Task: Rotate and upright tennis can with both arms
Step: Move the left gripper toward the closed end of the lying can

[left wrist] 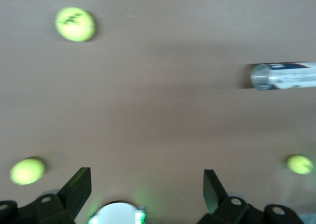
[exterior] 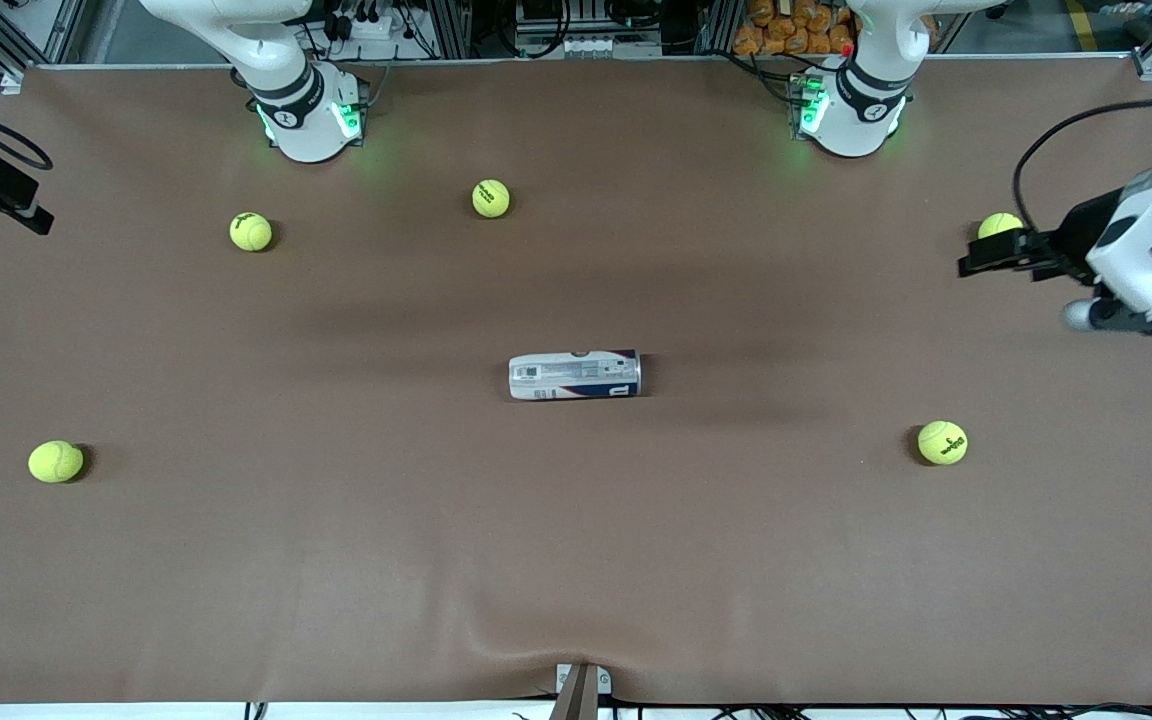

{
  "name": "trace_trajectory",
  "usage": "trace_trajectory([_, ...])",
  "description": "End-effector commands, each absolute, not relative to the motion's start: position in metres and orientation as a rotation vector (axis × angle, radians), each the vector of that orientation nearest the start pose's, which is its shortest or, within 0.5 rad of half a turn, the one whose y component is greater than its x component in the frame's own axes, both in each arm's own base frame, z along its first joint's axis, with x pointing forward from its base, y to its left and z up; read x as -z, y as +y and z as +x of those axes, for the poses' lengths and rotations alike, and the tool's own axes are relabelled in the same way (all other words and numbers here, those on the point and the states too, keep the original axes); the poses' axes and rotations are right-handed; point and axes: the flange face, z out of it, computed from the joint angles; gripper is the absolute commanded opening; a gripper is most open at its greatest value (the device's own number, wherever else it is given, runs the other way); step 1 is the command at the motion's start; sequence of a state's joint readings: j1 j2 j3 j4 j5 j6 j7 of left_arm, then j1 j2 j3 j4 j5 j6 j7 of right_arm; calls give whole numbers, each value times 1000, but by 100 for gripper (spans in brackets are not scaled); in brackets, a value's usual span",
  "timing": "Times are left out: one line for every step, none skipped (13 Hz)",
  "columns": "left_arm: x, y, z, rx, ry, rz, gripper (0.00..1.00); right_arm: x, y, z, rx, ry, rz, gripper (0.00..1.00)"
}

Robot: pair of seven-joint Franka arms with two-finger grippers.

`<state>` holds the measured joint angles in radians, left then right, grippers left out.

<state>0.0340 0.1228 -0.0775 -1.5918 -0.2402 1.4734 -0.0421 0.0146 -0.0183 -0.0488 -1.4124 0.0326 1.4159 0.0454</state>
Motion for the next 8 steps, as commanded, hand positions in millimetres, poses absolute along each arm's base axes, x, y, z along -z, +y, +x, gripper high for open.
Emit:
trace_trajectory([-492, -62, 596, -556, -43, -3466, 100, -688, -19, 537, 21, 151, -3103, 100])
trace_trajectory([-478, -69, 602, -569, -60, -3480, 100, -688, -19, 537, 14, 146, -3105, 100])
trace_trajectory([-462, -87, 607, -592, -31, -3480, 100, -688, -20, 536, 7, 144, -3112, 100])
trace_trajectory([-449, -93, 612, -623, -46, -3508, 100, -686, -22, 536, -2, 147, -3116, 100])
trace_trajectory([-441, -94, 615, -672, -92, -3567, 100, -684, -22, 536, -12, 161, -3113, 100])
trace_trajectory([-427, -101, 619, -735, -123, -3610, 100, -676, -29, 540, -48, 186, -3115, 100])
trace_trajectory([-422, -112, 622, -743, -124, -3626, 100, -674, -35, 540, -62, 202, -3114, 100])
trace_trajectory([-411, -128, 625, -740, -150, -3634, 100, -672, -44, 537, -93, 228, -3111, 100])
